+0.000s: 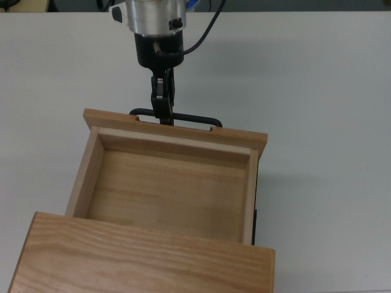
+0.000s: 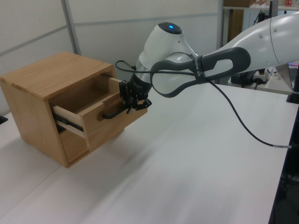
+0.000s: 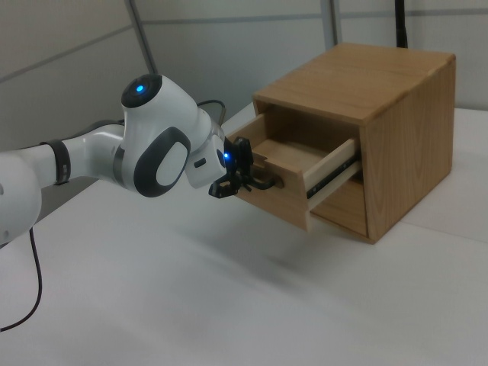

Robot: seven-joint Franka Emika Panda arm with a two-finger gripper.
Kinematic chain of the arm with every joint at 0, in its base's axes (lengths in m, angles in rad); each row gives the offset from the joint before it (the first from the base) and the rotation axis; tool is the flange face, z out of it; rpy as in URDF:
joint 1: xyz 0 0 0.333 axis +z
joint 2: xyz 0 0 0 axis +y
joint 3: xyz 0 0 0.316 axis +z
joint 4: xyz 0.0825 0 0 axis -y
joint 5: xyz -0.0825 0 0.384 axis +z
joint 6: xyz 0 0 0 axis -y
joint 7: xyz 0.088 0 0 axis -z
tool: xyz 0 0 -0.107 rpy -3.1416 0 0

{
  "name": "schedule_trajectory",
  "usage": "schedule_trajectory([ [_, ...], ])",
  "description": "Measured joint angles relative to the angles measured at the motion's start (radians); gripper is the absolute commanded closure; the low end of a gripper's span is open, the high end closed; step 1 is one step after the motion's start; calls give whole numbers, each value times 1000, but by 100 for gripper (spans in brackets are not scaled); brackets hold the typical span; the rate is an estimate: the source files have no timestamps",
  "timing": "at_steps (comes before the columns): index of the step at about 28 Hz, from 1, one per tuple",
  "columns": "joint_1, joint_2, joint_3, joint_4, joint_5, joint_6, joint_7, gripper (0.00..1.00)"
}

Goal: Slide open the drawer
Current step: 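Pull the handle outward, sliding the upper drawer out of the cabinet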

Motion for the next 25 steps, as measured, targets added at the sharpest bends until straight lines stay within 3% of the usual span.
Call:
schedule_trajectory([
  [25, 1, -112, 1, 4, 0, -338, 45, 100],
])
